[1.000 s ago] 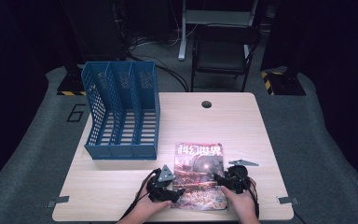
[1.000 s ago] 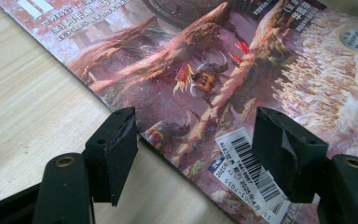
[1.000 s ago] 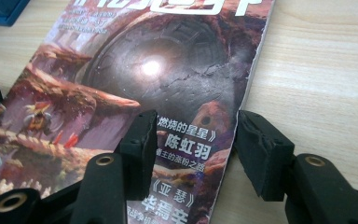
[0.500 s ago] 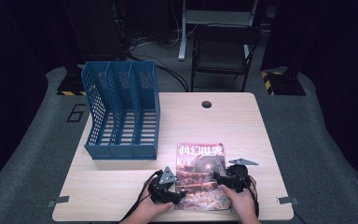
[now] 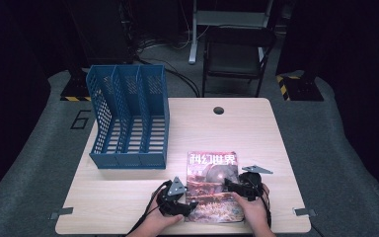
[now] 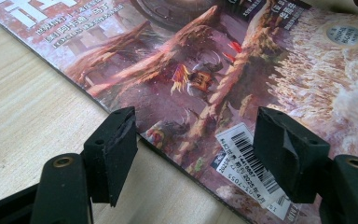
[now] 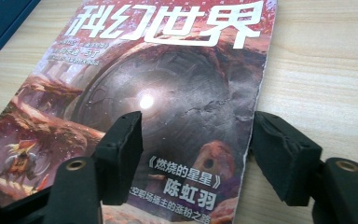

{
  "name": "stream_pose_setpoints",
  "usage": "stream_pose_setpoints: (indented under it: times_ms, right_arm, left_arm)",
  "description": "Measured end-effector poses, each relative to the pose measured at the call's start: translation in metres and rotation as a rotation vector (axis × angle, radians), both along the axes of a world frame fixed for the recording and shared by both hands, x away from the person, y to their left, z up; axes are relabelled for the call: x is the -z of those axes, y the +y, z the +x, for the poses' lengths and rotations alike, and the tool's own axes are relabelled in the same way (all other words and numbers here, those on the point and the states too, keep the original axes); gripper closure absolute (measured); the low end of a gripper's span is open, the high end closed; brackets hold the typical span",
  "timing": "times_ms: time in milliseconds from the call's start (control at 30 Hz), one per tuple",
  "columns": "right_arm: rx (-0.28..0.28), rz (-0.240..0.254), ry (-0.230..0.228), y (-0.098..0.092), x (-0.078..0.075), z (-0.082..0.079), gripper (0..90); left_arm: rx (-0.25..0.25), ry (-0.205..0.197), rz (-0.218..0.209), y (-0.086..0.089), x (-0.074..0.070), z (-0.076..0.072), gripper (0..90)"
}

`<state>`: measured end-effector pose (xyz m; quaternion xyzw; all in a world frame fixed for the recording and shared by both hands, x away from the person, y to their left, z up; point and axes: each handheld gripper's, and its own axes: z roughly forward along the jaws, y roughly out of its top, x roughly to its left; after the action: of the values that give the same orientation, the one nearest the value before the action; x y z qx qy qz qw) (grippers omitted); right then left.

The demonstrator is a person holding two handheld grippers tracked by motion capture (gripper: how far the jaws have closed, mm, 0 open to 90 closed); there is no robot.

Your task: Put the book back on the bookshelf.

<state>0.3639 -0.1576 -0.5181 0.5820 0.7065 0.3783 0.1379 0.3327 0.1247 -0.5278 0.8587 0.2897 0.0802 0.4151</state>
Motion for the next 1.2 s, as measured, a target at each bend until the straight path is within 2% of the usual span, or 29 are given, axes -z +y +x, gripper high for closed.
stream_pose_setpoints:
  times_ms: [100,133,200,333,600,867,1067,1200]
  right_arm:
    - [0.003,0.018,0.013,-0.002,-0.001,0.001,33.5]
    - [0.018,0.054,0.026,-0.005,-0.001,0.002,35.7]
    - [0.028,0.082,0.042,-0.007,-0.001,0.003,37.2]
    - [0.028,0.094,0.045,-0.010,-0.001,0.003,38.2]
    - [0.025,0.142,0.018,-0.014,-0.007,0.002,40.2]
    - [0.010,0.217,0.008,-0.017,-0.016,-0.004,41.8]
    - [-0.028,0.194,-0.015,-0.013,-0.020,-0.008,42.5]
    - [-0.019,0.200,0.000,-0.015,-0.016,-0.003,43.7]
  left_arm:
    - [-0.006,-0.006,-0.002,-0.001,0.000,0.000,30.3]
    - [-0.009,-0.008,-0.001,-0.001,0.000,0.000,30.3]
    - [-0.007,-0.009,-0.001,-0.001,0.000,0.000,30.3]
    - [-0.002,-0.006,-0.001,0.000,0.000,0.000,30.4]
    - [0.005,-0.004,-0.001,0.001,0.000,0.000,30.4]
    - [0.005,-0.005,-0.003,0.001,0.001,0.000,30.4]
    - [-0.005,-0.013,-0.008,0.000,0.001,-0.001,30.5]
    - [-0.006,-0.012,-0.009,0.000,0.001,-0.001,30.5]
